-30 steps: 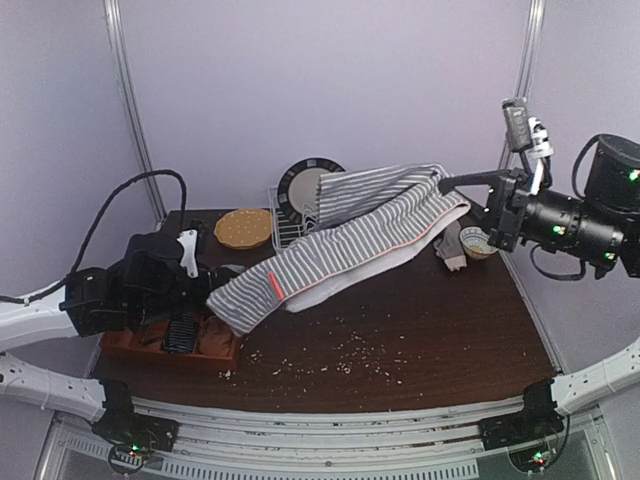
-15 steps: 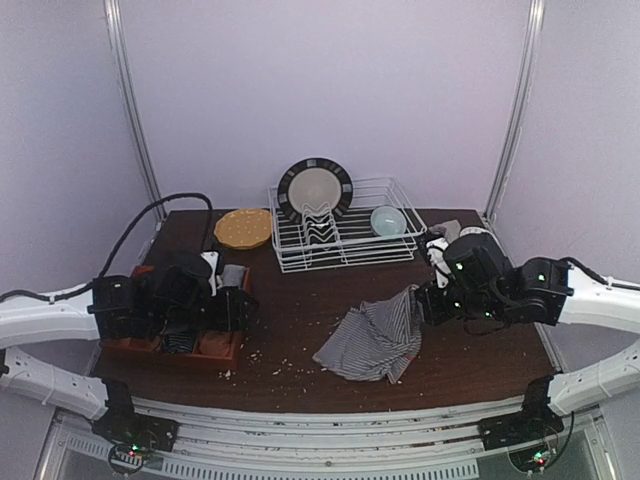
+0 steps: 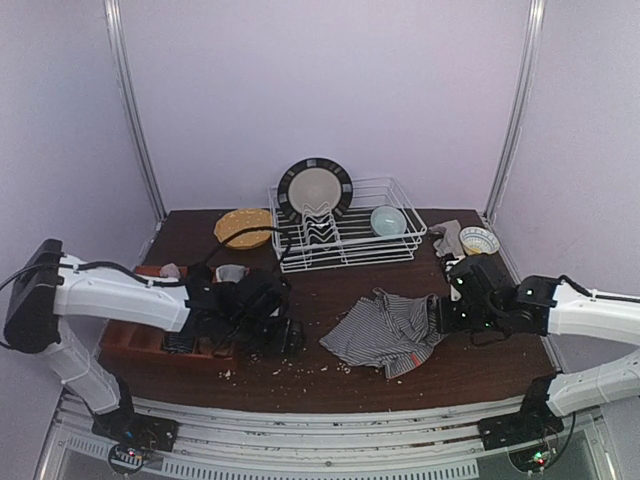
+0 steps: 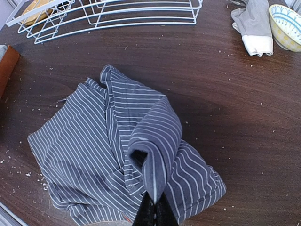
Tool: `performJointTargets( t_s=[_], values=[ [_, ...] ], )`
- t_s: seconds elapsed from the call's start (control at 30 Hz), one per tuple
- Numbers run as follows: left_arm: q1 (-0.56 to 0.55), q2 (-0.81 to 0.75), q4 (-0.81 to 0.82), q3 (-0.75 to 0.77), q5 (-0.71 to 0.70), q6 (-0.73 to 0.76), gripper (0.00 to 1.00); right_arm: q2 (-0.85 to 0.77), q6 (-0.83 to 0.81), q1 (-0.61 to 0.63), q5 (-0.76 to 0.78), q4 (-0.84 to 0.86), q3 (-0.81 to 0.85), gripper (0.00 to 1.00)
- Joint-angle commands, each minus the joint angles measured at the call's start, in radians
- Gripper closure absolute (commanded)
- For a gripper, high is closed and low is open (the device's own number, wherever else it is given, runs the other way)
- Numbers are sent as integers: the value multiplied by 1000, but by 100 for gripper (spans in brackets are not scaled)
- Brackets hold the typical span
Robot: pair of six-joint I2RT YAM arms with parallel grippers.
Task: Roll the underwear
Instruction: Adjust the underwear at the center of the board.
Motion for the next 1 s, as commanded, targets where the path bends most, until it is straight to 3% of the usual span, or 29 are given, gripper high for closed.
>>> performJointTargets(
  t_s=[0.0, 0.23, 0.33, 0.43, 0.5, 0.53, 0.73, 0.97],
  values=[
    [-3, 200, 18, 191, 57, 39, 21, -40, 41, -8, 59, -3, -21, 100],
    [-3, 439, -50, 380, 76, 42, 22, -66, 65, -24, 82, -19, -43, 100],
    [-3, 480, -62, 399, 78, 47, 30, -63, 71, -26, 84, -15, -54, 100],
    [-2, 506, -59, 400, 76, 59, 57, -51, 78, -30, 85, 0, -66, 100],
    [-3, 506, -54, 385, 53, 57, 91, -40, 86, -32, 92, 1, -63, 100],
    [-3, 494, -53, 367, 34, 51, 100, -34, 87, -35, 100, 1, -62, 100],
    [-1, 319, -49, 189, -66, 12, 100, 25, 135, -146, 102, 26, -73, 100],
    [-2, 181, -96, 59, -64, -10, 100, 102, 213, -278, 21, 112, -122, 100]
  ],
)
